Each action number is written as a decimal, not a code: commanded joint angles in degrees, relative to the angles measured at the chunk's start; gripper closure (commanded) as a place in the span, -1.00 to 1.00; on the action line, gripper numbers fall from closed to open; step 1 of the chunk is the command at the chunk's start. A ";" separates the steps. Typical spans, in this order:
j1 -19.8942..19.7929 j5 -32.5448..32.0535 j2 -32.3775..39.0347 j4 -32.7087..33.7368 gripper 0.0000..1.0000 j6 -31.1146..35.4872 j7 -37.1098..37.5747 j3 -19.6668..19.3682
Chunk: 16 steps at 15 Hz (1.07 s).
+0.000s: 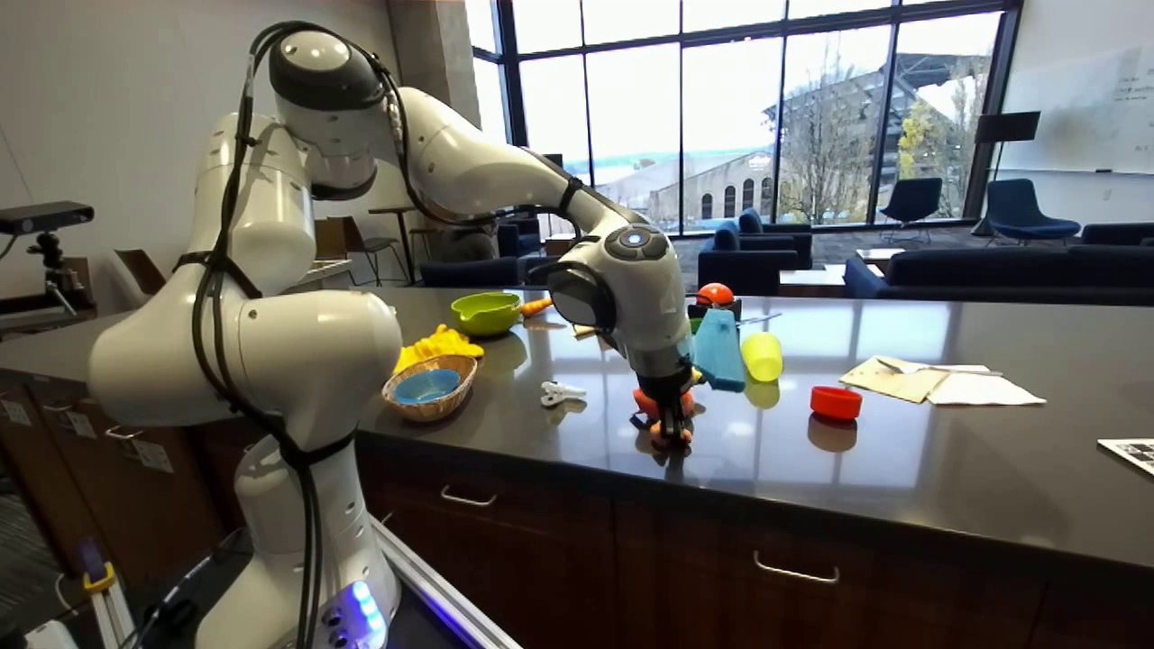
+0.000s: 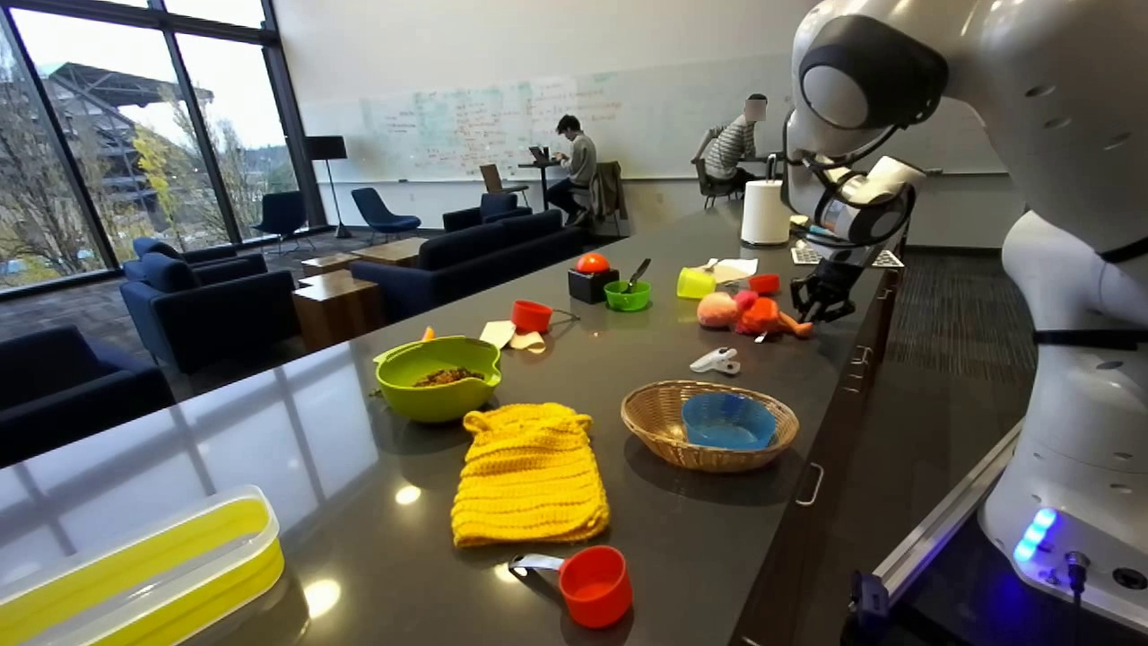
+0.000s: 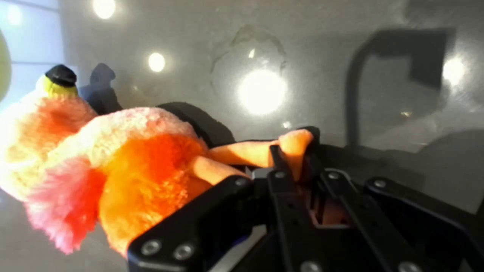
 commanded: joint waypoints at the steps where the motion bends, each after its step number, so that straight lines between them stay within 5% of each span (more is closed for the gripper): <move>1: 10.41 -9.93 -8.11 -1.40 0.93 2.43 0.01 -7.92; 7: 33.57 -9.44 4.27 -4.51 0.93 -9.29 -0.07 -32.79; 10: 33.54 -9.74 7.82 -4.61 0.93 -14.85 -0.09 -35.39; 16: 23.03 -10.13 10.66 -4.56 0.93 -20.72 0.02 -36.75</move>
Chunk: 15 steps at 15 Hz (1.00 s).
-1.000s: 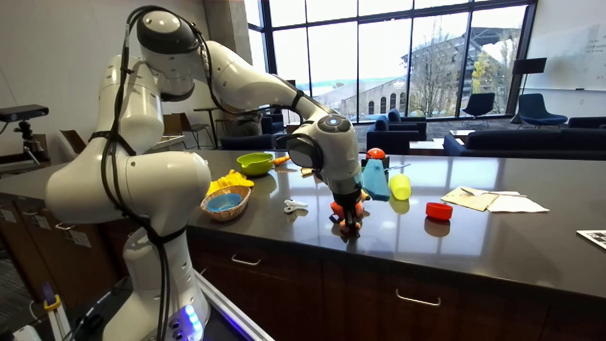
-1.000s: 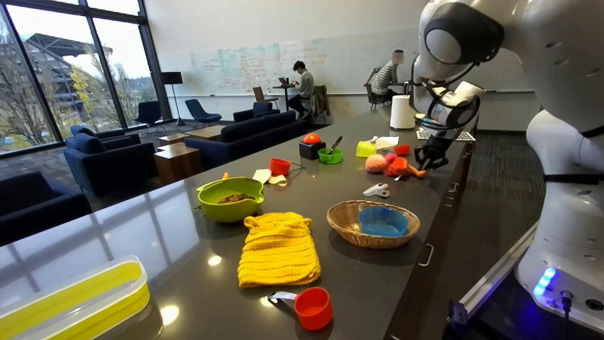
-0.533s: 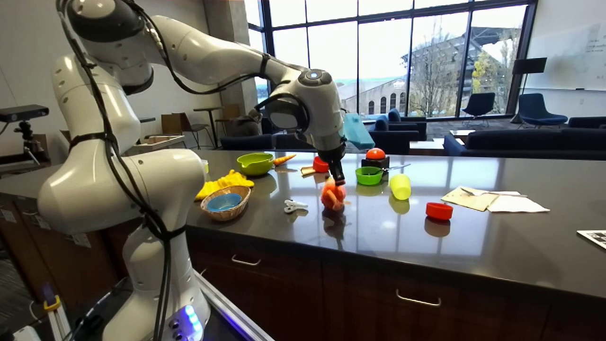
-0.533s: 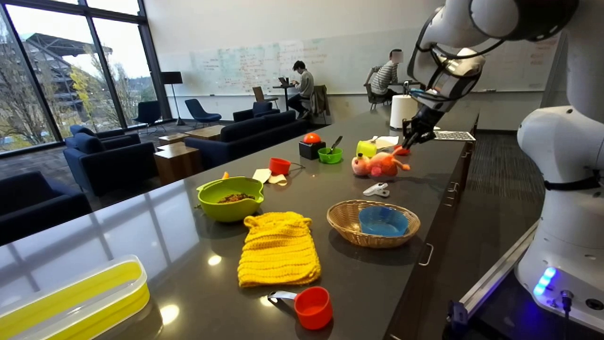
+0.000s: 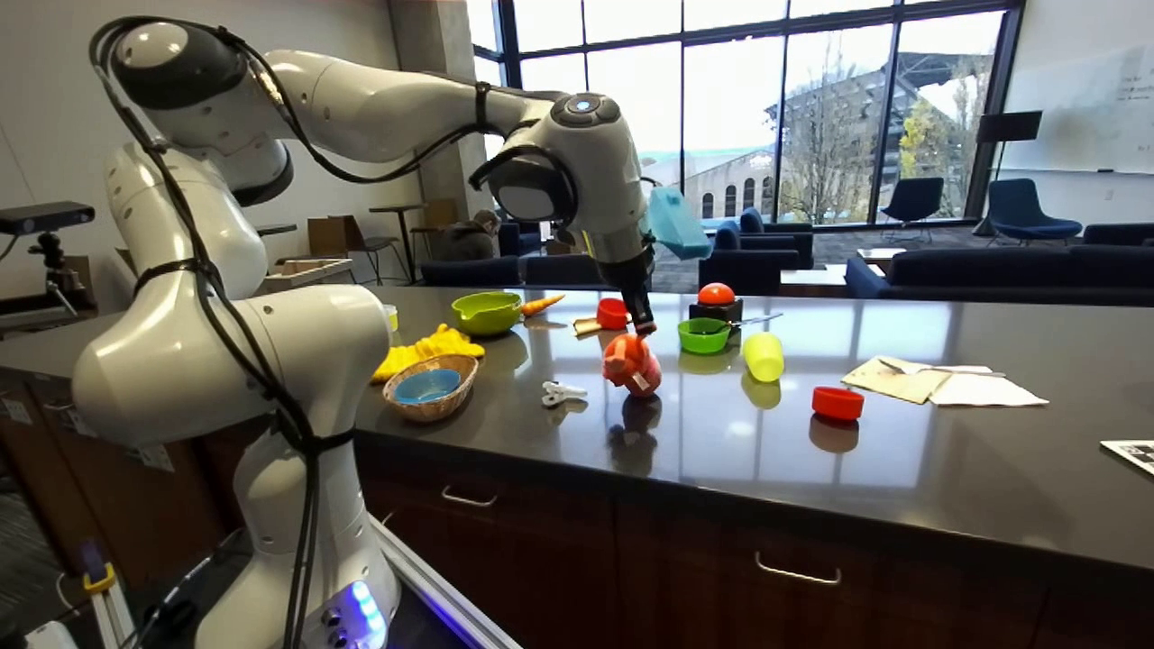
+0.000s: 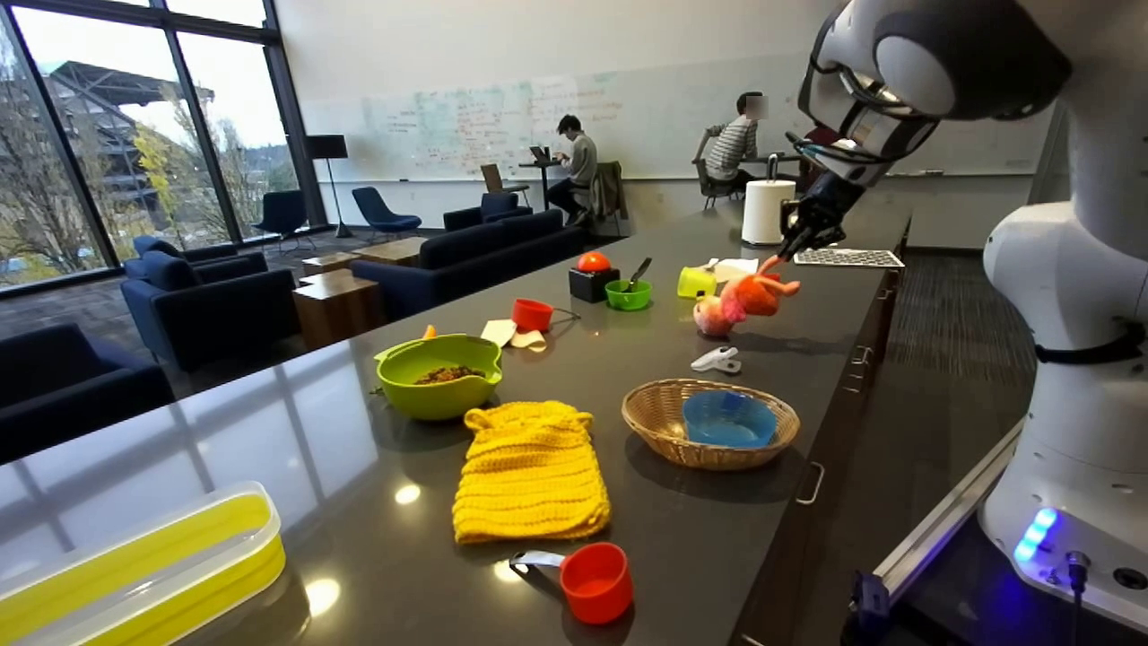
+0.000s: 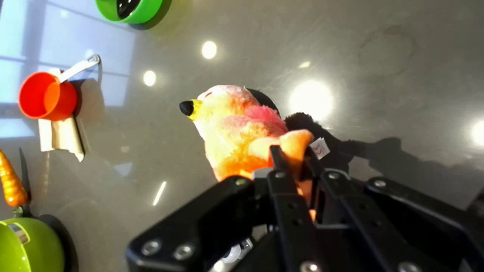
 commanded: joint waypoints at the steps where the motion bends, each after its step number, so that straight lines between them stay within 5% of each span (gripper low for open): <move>1: -6.31 -0.28 3.23 -1.20 0.93 -5.48 -0.01 -3.38; 5: -11.05 -2.01 7.45 -1.01 0.93 -14.09 1.12 -6.41; 15: -2.23 -21.73 32.51 7.21 0.93 -63.03 -4.41 -24.16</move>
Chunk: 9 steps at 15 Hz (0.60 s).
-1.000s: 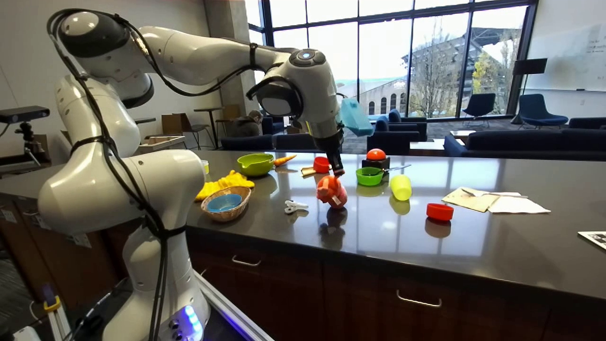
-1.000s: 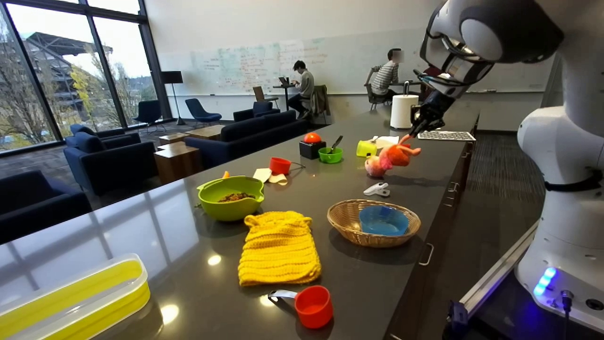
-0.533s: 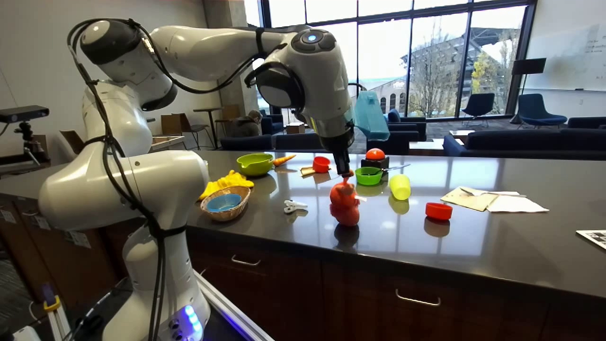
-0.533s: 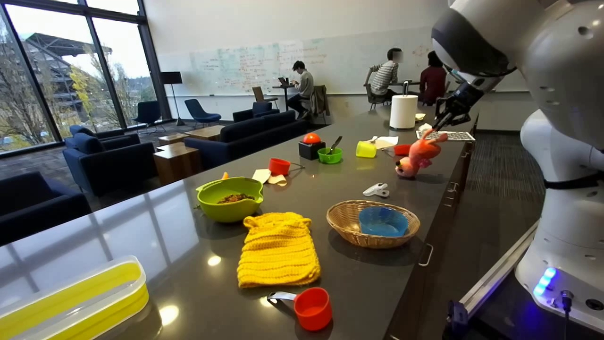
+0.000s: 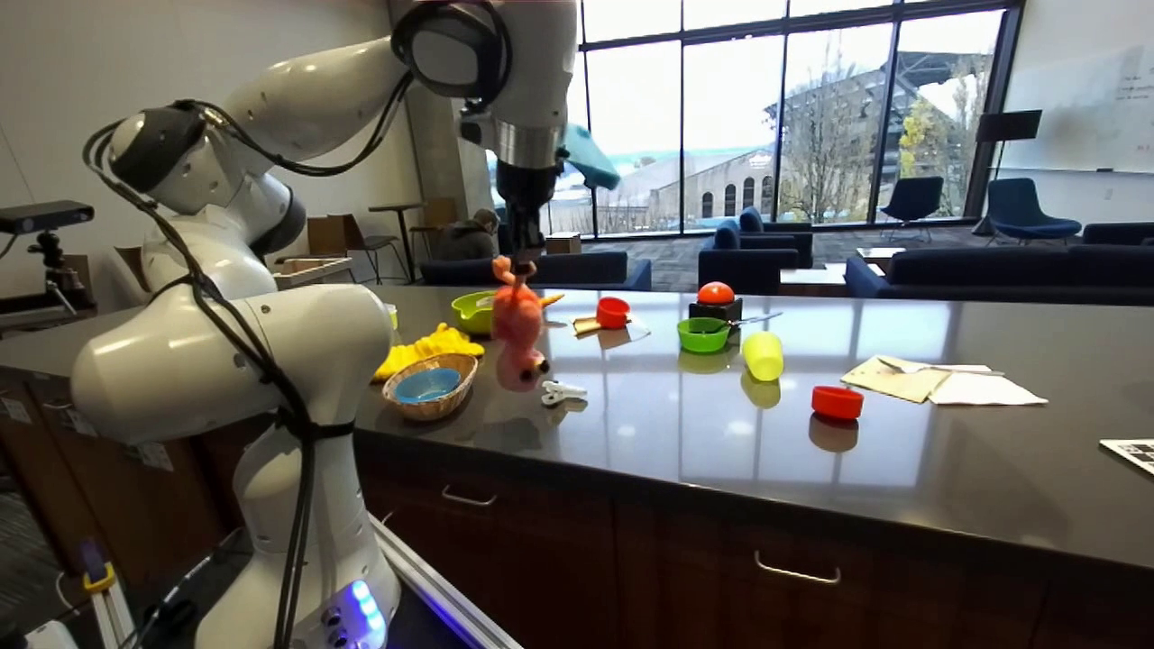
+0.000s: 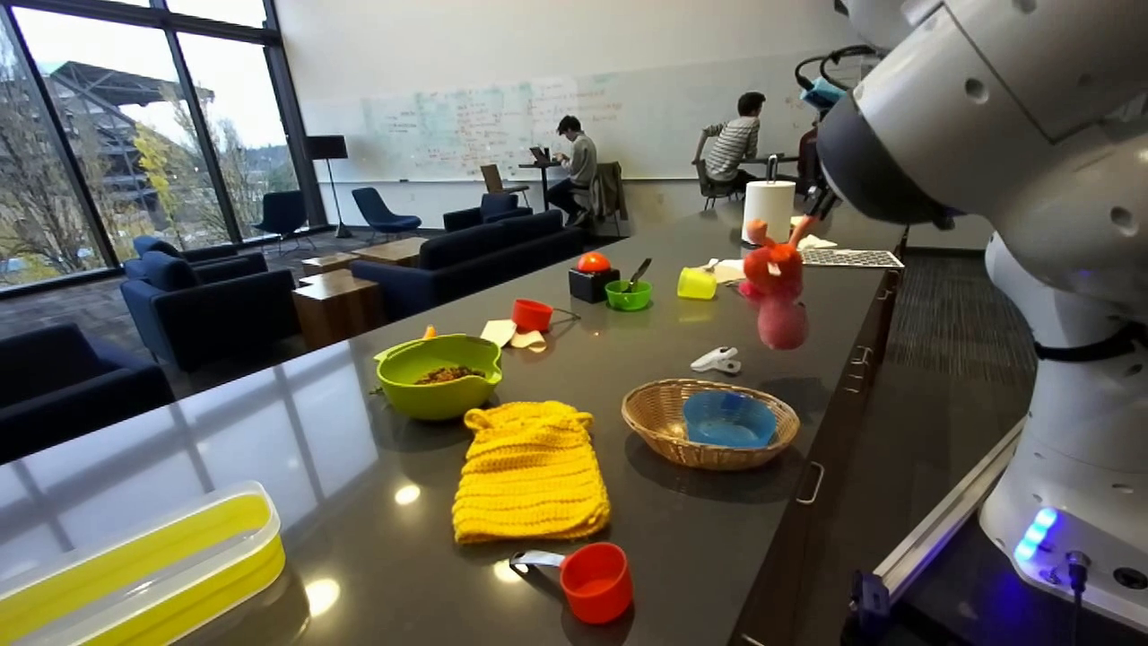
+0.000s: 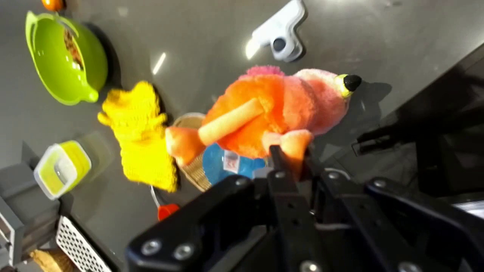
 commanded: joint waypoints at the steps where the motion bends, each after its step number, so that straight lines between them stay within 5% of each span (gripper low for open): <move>1: 0.27 -3.75 13.90 3.22 0.93 -14.69 -4.05 -5.57; 3: -0.44 0.46 20.77 4.54 0.93 -18.73 -3.36 -8.96; 4: 11.86 -2.01 12.63 4.75 0.93 -7.04 4.71 -10.05; 6: 14.10 -2.62 15.13 6.34 0.93 -2.41 5.49 -9.94; 9: 7.95 0.04 14.41 8.39 0.93 3.42 2.56 -9.25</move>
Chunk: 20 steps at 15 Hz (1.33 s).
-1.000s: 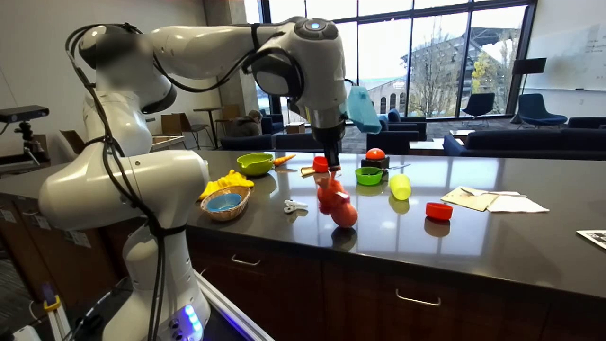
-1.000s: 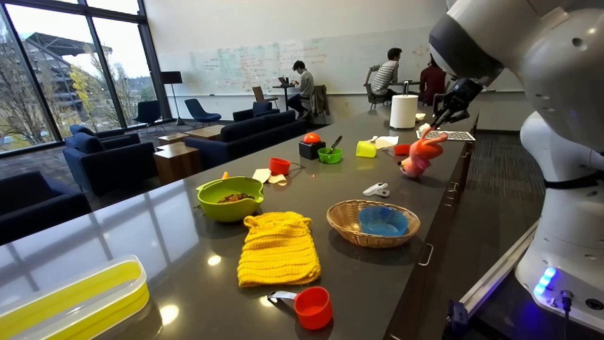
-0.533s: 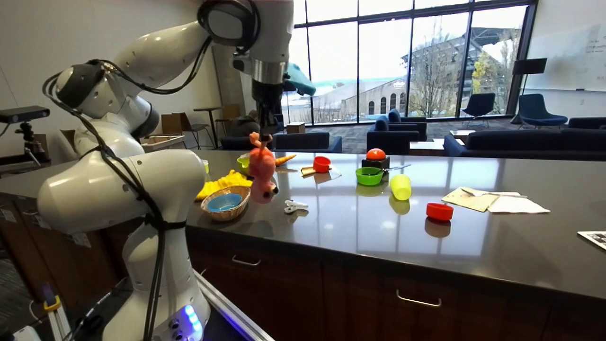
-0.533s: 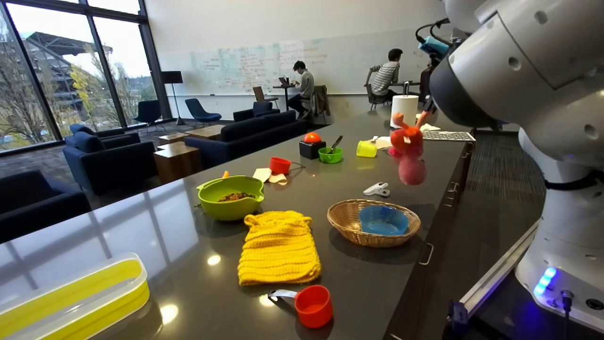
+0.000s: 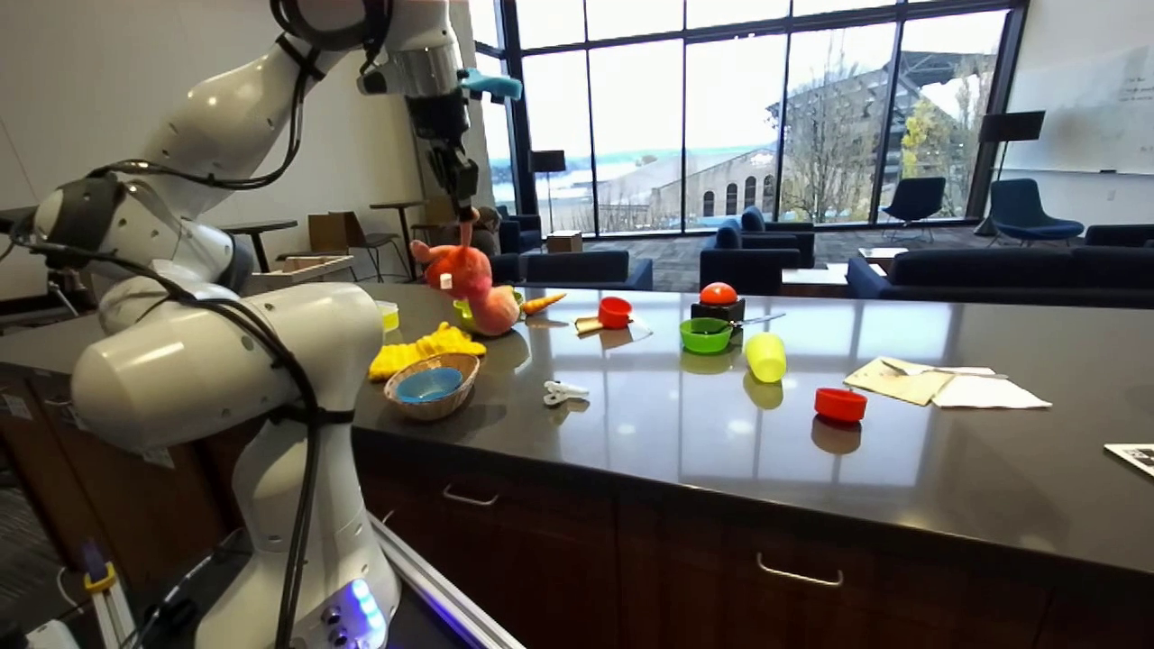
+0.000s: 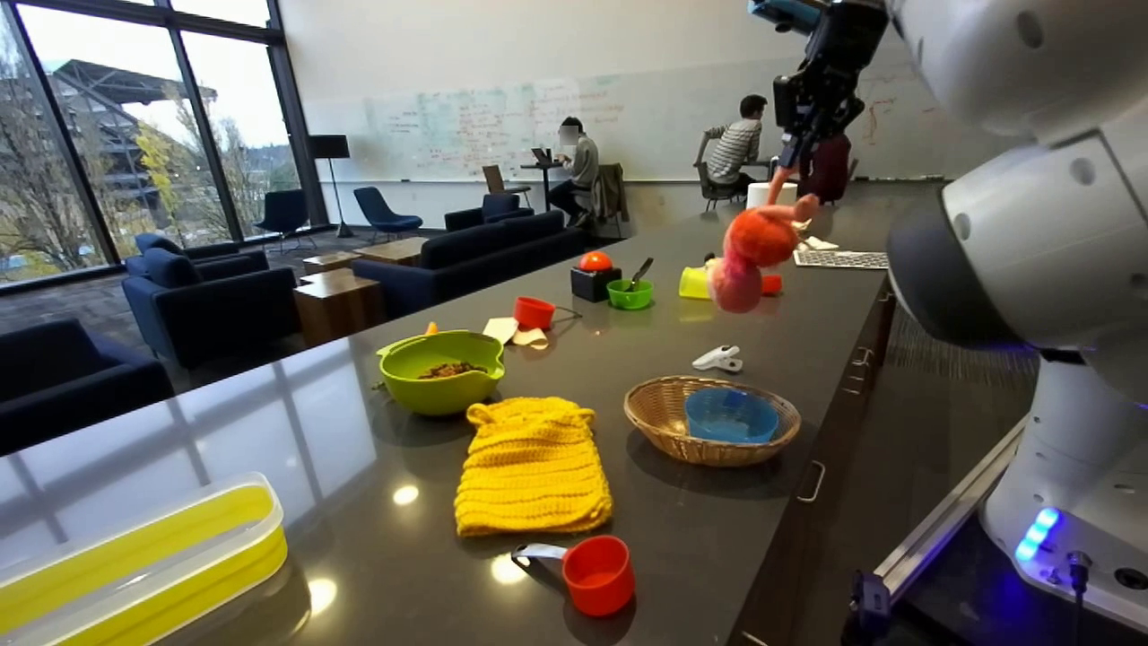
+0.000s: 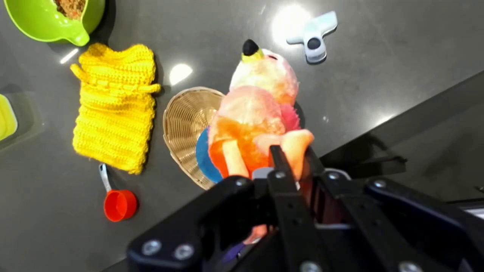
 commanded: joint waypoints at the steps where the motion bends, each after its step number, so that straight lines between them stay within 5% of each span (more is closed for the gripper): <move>1: -7.20 4.85 -0.29 0.67 0.93 5.43 0.01 -0.27; 7: -24.27 11.18 -1.06 1.00 0.93 6.11 -0.92 -1.01; 10: -27.63 9.02 -1.10 0.28 0.93 11.71 -0.73 -1.35; 15: -20.76 -3.11 -1.13 3.26 0.93 21.34 0.24 1.21; 16: -21.38 -5.40 -1.12 4.73 0.93 19.70 -0.87 1.45; 20: -13.40 -15.24 -1.01 11.29 0.93 10.75 -0.96 4.59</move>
